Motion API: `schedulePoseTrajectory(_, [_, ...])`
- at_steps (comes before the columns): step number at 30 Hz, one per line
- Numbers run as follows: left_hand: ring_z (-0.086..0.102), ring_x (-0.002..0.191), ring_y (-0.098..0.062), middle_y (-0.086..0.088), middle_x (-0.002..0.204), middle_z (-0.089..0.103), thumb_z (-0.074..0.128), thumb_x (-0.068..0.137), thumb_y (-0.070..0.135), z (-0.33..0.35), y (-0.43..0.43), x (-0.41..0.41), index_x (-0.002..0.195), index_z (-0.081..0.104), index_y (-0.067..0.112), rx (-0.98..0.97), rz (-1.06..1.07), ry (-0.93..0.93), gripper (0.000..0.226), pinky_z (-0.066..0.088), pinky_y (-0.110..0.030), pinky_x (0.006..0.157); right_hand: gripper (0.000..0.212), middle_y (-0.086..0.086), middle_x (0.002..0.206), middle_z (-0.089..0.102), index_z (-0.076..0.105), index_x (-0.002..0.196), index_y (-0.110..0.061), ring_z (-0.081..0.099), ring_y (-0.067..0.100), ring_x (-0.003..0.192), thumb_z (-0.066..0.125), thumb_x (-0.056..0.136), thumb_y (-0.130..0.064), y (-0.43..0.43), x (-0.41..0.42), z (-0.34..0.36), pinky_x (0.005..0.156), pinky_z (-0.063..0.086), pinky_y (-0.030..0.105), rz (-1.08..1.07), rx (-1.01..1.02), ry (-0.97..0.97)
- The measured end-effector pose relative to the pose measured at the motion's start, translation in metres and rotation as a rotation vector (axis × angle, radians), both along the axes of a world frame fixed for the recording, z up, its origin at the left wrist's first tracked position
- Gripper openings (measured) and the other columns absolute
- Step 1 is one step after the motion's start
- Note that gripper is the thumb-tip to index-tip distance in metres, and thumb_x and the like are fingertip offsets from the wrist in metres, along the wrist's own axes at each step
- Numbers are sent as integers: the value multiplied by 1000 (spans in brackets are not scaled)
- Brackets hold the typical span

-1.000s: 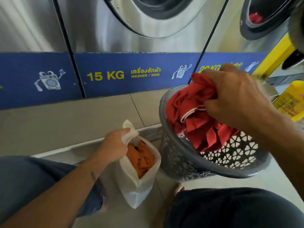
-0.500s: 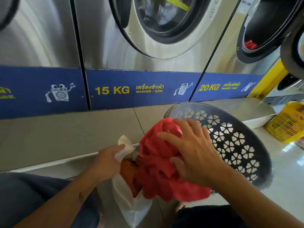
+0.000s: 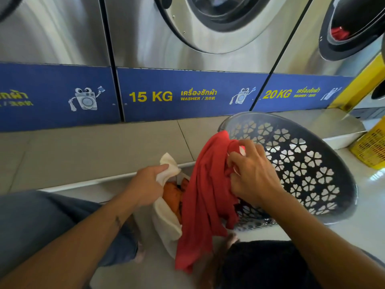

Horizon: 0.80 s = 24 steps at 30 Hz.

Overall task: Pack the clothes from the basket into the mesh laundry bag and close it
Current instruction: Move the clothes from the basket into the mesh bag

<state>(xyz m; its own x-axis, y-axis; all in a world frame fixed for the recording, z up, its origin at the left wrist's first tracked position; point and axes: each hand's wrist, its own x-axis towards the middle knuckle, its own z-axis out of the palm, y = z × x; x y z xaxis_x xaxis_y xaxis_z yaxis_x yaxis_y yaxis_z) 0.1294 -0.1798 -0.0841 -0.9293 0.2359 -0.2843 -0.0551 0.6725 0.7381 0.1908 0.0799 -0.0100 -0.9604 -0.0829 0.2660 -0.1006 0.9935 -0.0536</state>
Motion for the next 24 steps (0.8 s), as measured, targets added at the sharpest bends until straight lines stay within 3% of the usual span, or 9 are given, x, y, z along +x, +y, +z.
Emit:
schedulePoseTrajectory(3, [46,127,-28,-5,146,43,61,86,1,1,0,2,141,43,33,-16,2,11,66,43,-36,102,62,23,158,16,53,121,-26,14,51,145,49,60,-30,-17,0,11,108,33,63,-8,42,-161])
schedulePoseTrajectory(4, [46,126,-28,-5,146,43,60,87,1,1,0,3,142,43,34,-17,3,10,66,44,-38,102,71,21,162,6,47,129,-31,2,51,148,48,58,-34,-25,1,14,111,25,66,2,83,-221])
schedulePoseTrajectory(6, [46,126,-29,-4,147,42,61,87,1,3,1,3,142,42,34,-15,4,11,66,45,-39,101,83,17,163,-2,40,138,-38,-4,51,148,52,56,-40,-40,3,13,111,19,70,31,227,-281])
schedulePoseTrajectory(9, [46,126,-28,-4,147,42,60,88,2,4,0,5,142,42,33,-5,2,14,65,45,-39,100,82,19,163,5,40,141,-34,5,54,145,62,62,-44,-56,-1,3,105,23,69,19,463,-303])
schedulePoseTrajectory(14, [44,129,-27,-4,147,41,59,86,0,6,-4,8,143,41,33,-16,-17,13,68,42,-38,103,33,18,134,41,67,116,-16,36,44,123,50,90,-29,-59,-18,-4,86,40,49,8,660,-224])
schedulePoseTrajectory(17, [44,130,-26,-4,147,42,60,84,-2,7,-7,8,143,41,32,-15,-16,13,71,41,-35,102,26,10,120,49,70,104,-17,44,35,109,55,86,-28,-55,-27,4,72,37,39,83,601,-181])
schedulePoseTrajectory(22, [43,131,-25,-2,149,40,58,83,-3,7,-10,9,144,38,34,-9,-7,6,74,41,-35,102,24,3,112,59,68,102,-20,58,30,102,61,80,-23,-46,-34,29,67,48,37,44,330,-104])
schedulePoseTrajectory(24, [42,132,-25,-1,149,40,58,83,-3,6,-11,8,144,38,35,-11,0,-1,75,40,-36,104,19,4,101,62,68,95,-17,63,33,93,58,79,-17,-41,-36,41,64,44,35,15,252,-48])
